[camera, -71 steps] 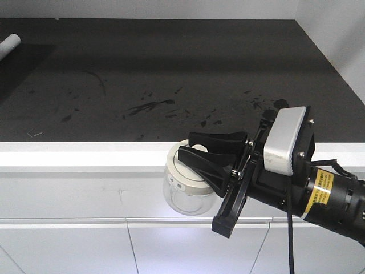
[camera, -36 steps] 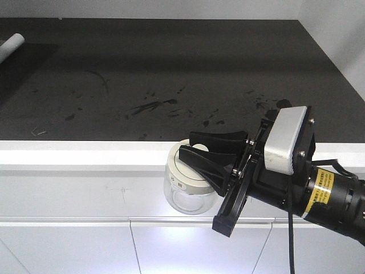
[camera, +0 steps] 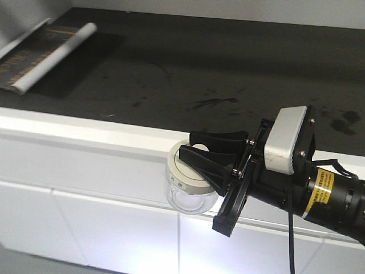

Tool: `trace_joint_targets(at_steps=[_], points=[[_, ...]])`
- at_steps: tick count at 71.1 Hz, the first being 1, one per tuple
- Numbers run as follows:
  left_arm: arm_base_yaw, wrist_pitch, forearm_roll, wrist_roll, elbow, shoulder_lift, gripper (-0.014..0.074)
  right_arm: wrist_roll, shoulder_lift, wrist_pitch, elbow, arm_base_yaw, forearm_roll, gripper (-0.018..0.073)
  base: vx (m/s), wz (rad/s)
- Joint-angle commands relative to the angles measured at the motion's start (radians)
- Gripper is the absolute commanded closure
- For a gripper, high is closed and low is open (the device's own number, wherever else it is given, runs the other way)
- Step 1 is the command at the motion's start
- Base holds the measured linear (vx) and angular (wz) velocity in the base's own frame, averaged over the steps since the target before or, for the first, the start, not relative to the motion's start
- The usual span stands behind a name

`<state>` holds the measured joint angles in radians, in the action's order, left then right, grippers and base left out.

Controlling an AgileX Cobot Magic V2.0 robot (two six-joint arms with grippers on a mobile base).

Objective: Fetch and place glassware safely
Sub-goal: 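Hold the jar in the right gripper while the base turns away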

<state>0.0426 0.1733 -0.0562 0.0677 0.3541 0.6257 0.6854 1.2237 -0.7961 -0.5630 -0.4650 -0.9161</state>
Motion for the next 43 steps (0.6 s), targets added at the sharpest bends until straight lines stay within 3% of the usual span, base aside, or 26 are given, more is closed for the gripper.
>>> trace_joint_targets(at_steps=[1, 43], points=[[0.007, 0.07, 0.005, -0.007, 0.026, -0.002, 0.0603, -0.004, -0.02, -0.084, -0.029, -0.001, 0.048, 0.0563, -0.05, 0.53], [0.007, 0.07, 0.005, -0.007, 0.026, -0.002, 0.0603, -0.004, -0.02, -0.084, -0.029, -0.001, 0.048, 0.0563, -0.08, 0.63]])
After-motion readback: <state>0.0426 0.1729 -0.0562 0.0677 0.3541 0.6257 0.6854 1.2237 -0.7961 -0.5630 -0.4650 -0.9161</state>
